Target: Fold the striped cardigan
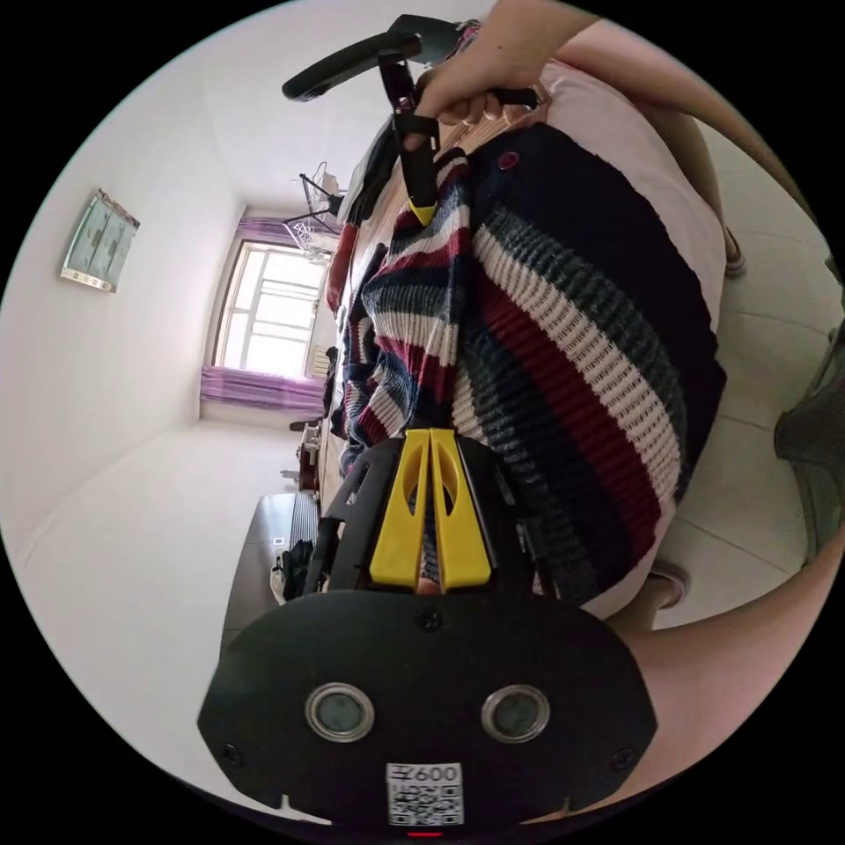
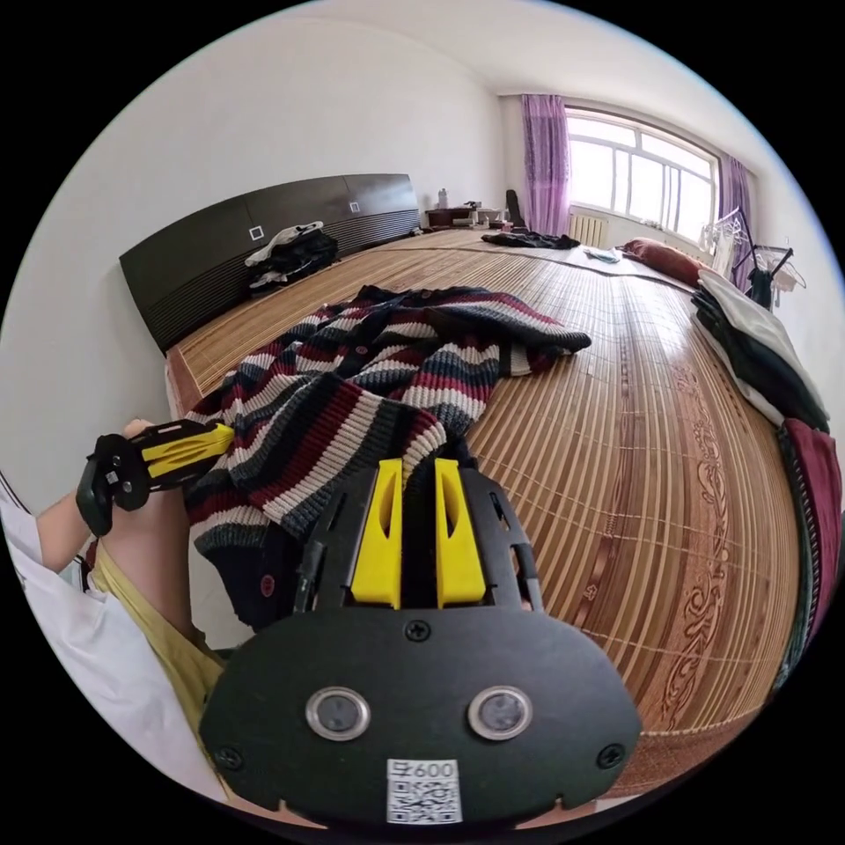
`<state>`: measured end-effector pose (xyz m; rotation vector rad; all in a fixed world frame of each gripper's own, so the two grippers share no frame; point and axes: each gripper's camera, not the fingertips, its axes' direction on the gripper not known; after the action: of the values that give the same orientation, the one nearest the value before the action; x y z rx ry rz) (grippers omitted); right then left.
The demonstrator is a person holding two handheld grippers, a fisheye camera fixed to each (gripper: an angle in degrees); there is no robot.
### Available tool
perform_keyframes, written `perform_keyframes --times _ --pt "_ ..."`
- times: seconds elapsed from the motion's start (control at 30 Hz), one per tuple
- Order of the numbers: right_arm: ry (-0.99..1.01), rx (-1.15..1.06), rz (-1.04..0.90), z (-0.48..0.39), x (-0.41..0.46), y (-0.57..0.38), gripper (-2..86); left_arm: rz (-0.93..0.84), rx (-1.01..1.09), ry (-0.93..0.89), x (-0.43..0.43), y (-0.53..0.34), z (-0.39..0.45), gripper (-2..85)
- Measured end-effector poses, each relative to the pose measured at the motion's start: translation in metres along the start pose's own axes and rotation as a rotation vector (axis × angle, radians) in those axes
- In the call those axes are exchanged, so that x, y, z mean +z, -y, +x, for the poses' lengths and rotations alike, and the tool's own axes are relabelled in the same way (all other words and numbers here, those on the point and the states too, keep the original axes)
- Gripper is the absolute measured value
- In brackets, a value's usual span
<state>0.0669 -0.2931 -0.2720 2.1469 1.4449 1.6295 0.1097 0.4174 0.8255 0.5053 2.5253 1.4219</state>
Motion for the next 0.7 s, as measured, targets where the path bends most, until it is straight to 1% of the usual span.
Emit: perform_keyframes --times 0.27,0.7 --pt "-0.045 -0.041 0.0 -0.026 0.012 -0.002 2.6 -0.002 0.037 0.048 -0.02 0.032 -0.039 0.2" --pt "-0.036 -0.044 -0.001 -0.046 0.031 -0.004 3.4 -0.003 0.025 0.024 -0.03 0.041 -0.104 0.1"
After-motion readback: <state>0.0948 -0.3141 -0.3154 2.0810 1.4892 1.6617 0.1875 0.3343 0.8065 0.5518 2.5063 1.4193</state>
